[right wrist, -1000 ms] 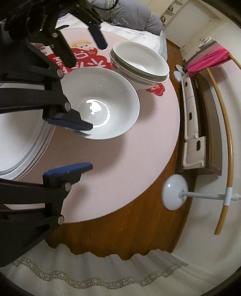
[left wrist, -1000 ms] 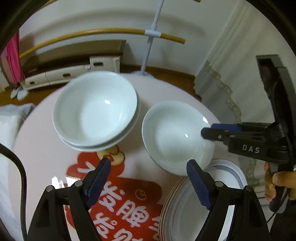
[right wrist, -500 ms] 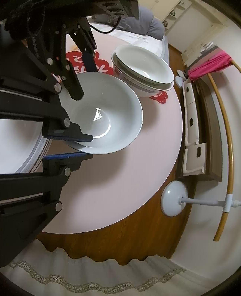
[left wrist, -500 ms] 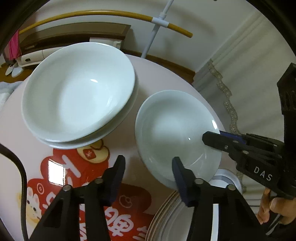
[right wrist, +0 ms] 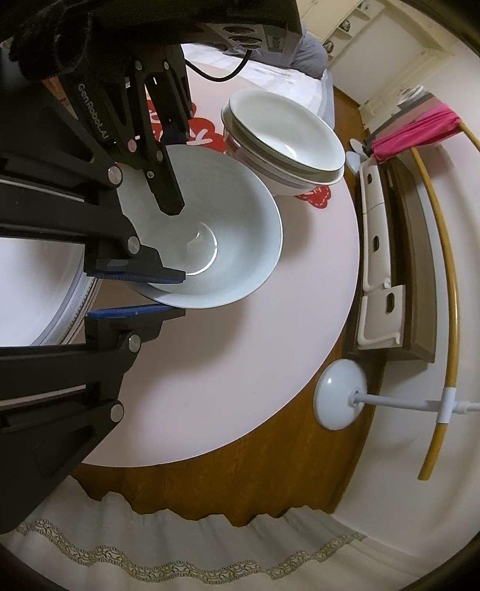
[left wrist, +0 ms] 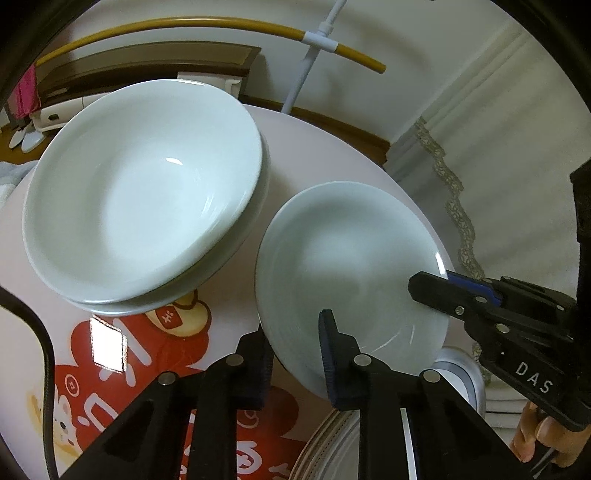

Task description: Organize plates and bowls

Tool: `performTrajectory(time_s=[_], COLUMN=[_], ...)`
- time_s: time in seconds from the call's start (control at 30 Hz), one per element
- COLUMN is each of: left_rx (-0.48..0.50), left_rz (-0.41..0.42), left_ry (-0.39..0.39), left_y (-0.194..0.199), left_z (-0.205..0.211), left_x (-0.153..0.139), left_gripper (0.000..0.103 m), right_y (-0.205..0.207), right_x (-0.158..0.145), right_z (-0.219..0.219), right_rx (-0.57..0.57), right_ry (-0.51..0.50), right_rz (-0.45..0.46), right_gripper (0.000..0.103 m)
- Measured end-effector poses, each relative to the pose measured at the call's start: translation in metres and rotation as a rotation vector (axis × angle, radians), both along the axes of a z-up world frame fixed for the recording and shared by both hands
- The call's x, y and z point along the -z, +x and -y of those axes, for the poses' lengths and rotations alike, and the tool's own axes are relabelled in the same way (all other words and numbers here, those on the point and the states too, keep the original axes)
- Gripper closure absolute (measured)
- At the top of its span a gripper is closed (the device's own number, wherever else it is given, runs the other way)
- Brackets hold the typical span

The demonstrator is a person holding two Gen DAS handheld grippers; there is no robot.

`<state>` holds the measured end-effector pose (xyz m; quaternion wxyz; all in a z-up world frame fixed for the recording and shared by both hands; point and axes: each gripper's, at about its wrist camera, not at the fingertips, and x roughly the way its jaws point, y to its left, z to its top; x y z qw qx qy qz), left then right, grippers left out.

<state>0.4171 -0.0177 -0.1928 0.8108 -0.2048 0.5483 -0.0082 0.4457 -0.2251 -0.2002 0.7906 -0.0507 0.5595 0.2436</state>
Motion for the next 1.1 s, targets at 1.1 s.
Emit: performTrajectory(time_s=[1.1], left_rx=[-0.074], left_rz=[0.255], left_ry=[0.003], left_y=[-0.099], left_z=[-0.076], left_x=[-0.067], left_gripper=[0.087], right_y=[-0.038], right_x=[-0.096], right_z=[-0.059], right_rx=[-0.013], right_ry=[0.111], right_rz=[0.159], right_gripper=[0.095])
